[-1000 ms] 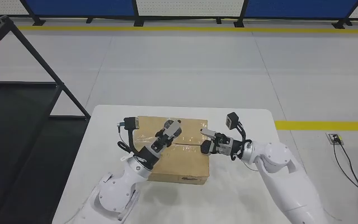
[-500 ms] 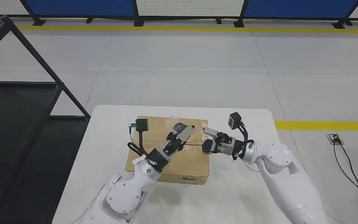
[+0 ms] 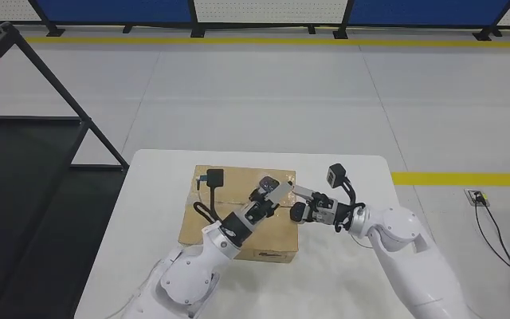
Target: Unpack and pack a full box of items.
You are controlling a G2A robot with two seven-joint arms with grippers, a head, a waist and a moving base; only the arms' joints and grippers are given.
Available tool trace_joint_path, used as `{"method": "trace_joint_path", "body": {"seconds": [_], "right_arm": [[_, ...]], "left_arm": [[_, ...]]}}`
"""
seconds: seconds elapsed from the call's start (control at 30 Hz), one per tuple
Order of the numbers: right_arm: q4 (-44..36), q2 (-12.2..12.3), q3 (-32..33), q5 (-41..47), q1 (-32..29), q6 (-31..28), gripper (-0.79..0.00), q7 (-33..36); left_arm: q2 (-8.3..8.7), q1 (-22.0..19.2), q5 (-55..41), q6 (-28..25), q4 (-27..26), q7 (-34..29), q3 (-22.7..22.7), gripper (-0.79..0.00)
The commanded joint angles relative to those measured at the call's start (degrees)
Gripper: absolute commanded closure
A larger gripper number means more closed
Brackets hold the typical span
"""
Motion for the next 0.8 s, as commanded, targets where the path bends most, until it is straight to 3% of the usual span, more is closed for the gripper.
{"method": "trace_joint_path", "body": {"seconds": [0.0,0.77], "right_arm": [[0.0,0.0,0.1,0.1,-0.1,-0.1,-0.785,-0.1],[0.4,0.3,-0.4,0.5,-0.2,-0.7,-0.785,0.1]], "left_arm": [[-0.19,0.0,0.6,0.1,0.1,0.1,0.4,-0.785],[-2.3,-1.1,2.6,1.1,-0.6,1.6,1.3,-0.785]]}}
